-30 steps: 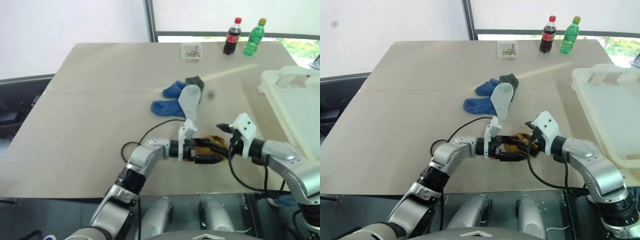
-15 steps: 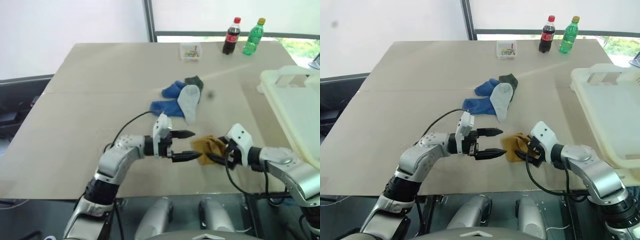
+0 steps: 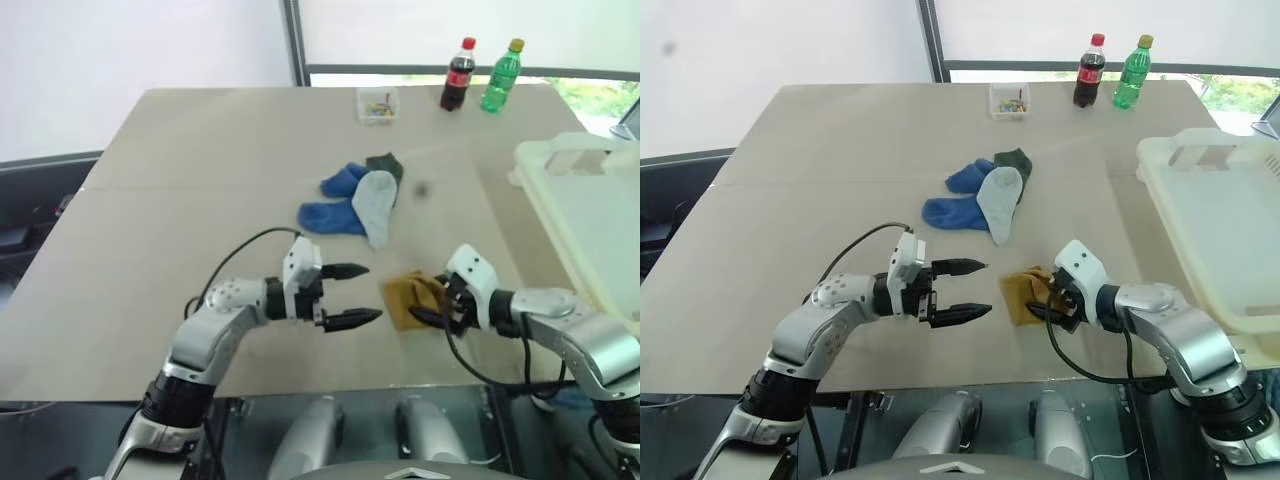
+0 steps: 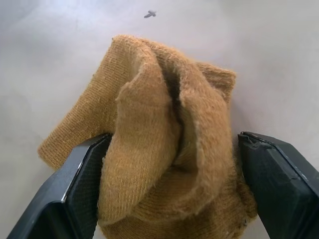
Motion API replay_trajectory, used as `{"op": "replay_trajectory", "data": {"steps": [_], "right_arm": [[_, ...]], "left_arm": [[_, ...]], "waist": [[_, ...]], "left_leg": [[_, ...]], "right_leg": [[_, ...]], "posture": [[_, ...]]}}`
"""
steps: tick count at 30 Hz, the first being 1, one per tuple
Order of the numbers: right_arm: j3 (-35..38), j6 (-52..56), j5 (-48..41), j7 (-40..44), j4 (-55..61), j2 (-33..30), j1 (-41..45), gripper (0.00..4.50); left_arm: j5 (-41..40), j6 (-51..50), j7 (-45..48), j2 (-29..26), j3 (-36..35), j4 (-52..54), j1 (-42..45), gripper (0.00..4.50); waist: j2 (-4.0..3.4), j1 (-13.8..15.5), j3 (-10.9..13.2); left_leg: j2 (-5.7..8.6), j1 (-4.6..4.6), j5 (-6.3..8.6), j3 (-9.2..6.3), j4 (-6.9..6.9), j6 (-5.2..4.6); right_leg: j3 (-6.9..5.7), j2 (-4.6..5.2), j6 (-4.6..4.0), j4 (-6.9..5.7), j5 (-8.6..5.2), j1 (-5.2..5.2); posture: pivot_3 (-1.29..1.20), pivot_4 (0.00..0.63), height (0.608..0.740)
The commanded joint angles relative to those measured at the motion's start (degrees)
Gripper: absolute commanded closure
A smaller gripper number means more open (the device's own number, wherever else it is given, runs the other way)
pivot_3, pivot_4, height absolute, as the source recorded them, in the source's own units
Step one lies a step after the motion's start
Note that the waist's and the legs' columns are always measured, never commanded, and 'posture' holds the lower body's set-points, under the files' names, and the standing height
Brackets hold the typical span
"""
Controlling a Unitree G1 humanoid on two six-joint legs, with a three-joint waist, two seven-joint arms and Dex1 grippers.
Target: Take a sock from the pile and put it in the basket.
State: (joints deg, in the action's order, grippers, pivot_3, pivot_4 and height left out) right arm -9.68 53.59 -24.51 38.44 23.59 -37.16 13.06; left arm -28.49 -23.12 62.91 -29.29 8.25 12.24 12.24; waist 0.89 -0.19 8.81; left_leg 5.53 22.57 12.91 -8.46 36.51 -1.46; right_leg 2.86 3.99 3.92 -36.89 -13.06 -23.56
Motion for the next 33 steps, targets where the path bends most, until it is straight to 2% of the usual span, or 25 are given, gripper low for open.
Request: {"op": "replay_trajectory", "data": {"steps": [1,5,6,8,9,11,12,13,14,16,17,21,24,27,30,33], "right_arm": [[-1.97,2.94,-0.75,1.24,-4.29,0.6,-0.75,0.41],[-5.99,0.92,1.69,2.99,-7.5,0.45,1.47,0.41],[-7.29,0.21,3.0,3.04,-8.54,0.44,2.14,0.63],[-9.7,-1.05,4.5,4.78,-9.33,-0.29,2.7,1.21],[-11.1,-1.58,5.31,5.74,-9.46,-0.83,2.83,1.77],[-14.27,-3.26,7.46,7.91,-9.92,-2.29,3.2,2.46],[-15.16,-3.95,8.33,8.44,-10.3,-2.66,3.35,3.03],[-15.58,-4.33,8.9,8.5,-10.75,-2.72,3.49,3.21],[-15.88,-4.62,9.24,8.97,-11.06,-2.91,3.6,3.68],[-15.51,-5.07,9.52,9.5,-11.67,-2.89,3.66,4.34],[-14.74,-4.94,9.26,9.48,-11.77,-2.62,3.63,4.49],[-5.35,-1.45,2.18,8.23,-11.04,1.61,3.14,4.49],[9.02,2.65,-8.03,6.0,-9.5,7.44,3.75,4.49],[17.63,5.49,-13.29,3.62,-8.79,9.39,5.02,4.49],[27.51,5.78,-17.54,-1.2,-10.73,9.9,9.26,4.49],[38.24,1.4,-17.74,-10.45,-18.63,9.04,18.86,4.49]], "left_arm": [[-1.22,1.39,0.65,-2.4,-3.26,4.05,-1.77,0.0],[-2.06,1.25,0.07,-4.23,-5.27,6.04,-4.39,0.0],[-2.24,1.19,-0.08,-4.47,-5.55,6.52,-4.88,0.0],[-2.45,1.08,-0.32,-4.78,-5.9,7.35,-5.66,0.0],[-2.53,0.98,-0.46,-4.97,-6.11,7.77,-6.09,0.0],[-2.46,1.0,-0.59,-5.31,-6.46,8.2,-6.82,0.0],[-2.46,0.95,-0.82,-5.32,-6.55,8.25,-7.01,0.0],[-2.5,0.95,-1.0,-5.34,-6.64,8.31,-7.2,0.0],[-2.53,0.98,-1.15,-5.33,-6.67,8.39,-7.41,0.0],[-2.44,1.07,-1.5,-5.15,-6.53,8.58,-7.67,0.0],[-2.42,1.07,-1.75,-4.98,-6.48,8.66,-7.73,0.0],[-2.72,1.23,-2.56,-4.19,-6.16,8.89,-7.42,0.0],[-3.73,1.26,-2.56,-2.95,-5.75,8.91,-6.07,0.0],[-4.05,1.18,-2.56,-1.92,-5.04,8.67,-4.61,0.0],[-5.15,0.41,-3.48,0.44,-4.57,7.73,-2.16,0.0],[-5.9,-0.25,-5.01,3.3,-4.42,6.73,0.52,0.0]], "waist": [[0.03,-0.21,-0.04],[0.08,-0.67,-0.13],[0.15,-0.68,-0.18],[0.29,-0.83,-0.27],[0.28,-0.78,-0.26],[0.27,-0.73,-0.27],[0.27,-0.73,-0.27],[0.26,-0.63,-0.29],[0.27,-0.62,-0.31],[0.34,-0.67,-0.37],[0.37,-0.65,-0.39],[0.43,-0.58,-0.42],[0.29,-0.62,-0.28],[-0.13,-0.31,0.06],[-0.29,-0.15,0.16],[-0.37,-0.19,0.25]], "left_leg": [[0.0,-0.02,0.0,0.0,0.0,0.0],[-0.04,-0.14,0.0,0.05,-0.02,0.0],[-0.05,-0.17,0.0,0.06,-0.02,0.0],[-0.12,-0.24,0.01,0.14,-0.03,0.0],[-0.19,-0.33,0.01,0.22,-0.03,0.0],[-0.21,-0.61,0.02,0.23,-0.11,0.01],[-0.24,-0.74,0.02,0.22,-0.17,0.0],[-0.25,-0.79,0.02,0.22,-0.19,0.01],[-0.26,-0.81,0.02,0.18,-0.19,0.01],[-0.26,-0.85,0.02,0.16,-0.19,0.01],[-0.26,-0.87,0.03,0.16,-0.19,0.01],[-0.26,-0.87,0.07,0.11,-0.19,0.08],[-0.26,-0.8,0.05,0.08,-0.19,0.05],[-0.21,-0.5,0.02,0.12,-0.18,0.01],[-0.14,-0.02,0.01,0.13,-0.16,0.01],[-0.11,0.18,0.0,0.13,-0.15,0.03]], "right_leg": [[0.0,0.0,0.0,0.0,0.0,0.01],[0.04,-0.01,0.0,0.0,0.0,0.04],[0.05,-0.02,0.0,0.0,0.0,0.06],[0.08,-0.06,0.01,0.0,0.0,0.08],[0.03,-0.03,0.01,0.0,0.0,0.14],[-0.03,0.01,0.12,0.01,-0.13,0.38],[-0.05,0.0,-0.01,0.05,-0.28,0.5],[-0.05,0.0,-0.01,0.06,-0.29,0.53],[-0.1,0.0,-0.01,0.08,-0.3,0.58],[-0.12,0.0,-0.01,0.13,-0.3,0.67],[-0.12,0.0,0.0,0.14,-0.3,0.7],[-0.15,0.01,-0.01,0.15,-0.3,0.74],[-0.17,0.0,-0.01,0.15,-0.3,0.72],[-0.11,0.03,0.0,0.1,-0.02,0.38],[-0.13,0.03,-0.04,0.08,0.04,-0.08],[-0.12,0.04,-0.06,0.06,0.07,-0.27]], "posture": [[0.0,0.15,0.74],[0.0,0.15,0.74],[0.0,0.15,0.74],[0.0,0.15,0.74],[0.0,0.15,0.74],[0.0,0.15,0.74],[0.0,0.15,0.74],[0.0,0.15,0.74],[0.0,0.15,0.74],[0.0,0.15,0.74],[0.0,0.15,0.74],[0.0,0.15,0.74],[0.0,0.15,0.74],[0.0,0.15,0.74],[0.0,0.15,0.74],[0.0,0.15,0.74]]}}
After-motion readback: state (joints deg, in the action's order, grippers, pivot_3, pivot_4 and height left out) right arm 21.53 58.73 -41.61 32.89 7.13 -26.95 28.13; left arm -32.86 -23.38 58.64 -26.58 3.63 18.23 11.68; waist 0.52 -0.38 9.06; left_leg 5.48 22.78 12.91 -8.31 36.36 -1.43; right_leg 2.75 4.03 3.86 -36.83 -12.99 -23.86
